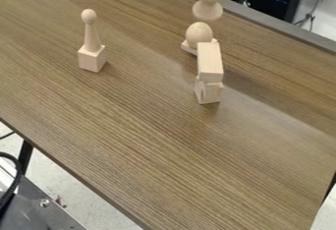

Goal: Move the cup to the front of the table

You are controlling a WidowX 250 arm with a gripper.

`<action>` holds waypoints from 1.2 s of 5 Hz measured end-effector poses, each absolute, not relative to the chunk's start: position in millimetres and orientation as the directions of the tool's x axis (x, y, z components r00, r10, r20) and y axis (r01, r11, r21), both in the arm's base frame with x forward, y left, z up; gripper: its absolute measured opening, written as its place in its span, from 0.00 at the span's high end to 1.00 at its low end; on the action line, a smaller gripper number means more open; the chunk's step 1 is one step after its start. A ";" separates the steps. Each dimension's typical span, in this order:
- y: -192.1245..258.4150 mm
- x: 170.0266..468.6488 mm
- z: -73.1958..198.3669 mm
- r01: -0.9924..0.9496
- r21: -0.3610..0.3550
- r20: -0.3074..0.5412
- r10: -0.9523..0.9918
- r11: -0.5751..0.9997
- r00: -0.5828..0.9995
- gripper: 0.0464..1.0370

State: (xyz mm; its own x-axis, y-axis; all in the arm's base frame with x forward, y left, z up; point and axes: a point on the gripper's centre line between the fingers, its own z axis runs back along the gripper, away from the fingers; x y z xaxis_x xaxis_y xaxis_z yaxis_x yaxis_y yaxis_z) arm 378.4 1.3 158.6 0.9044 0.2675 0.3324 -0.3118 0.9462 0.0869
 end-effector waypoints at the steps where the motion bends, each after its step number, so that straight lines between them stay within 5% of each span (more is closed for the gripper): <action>1: -2.2 369.9 165.5 -0.327 0.069 0.335 0.287 0.943 0.898 0.93; 6: -3.3 305.3 157.4 -0.425 0.085 0.266 0.391 0.901 0.881 0.93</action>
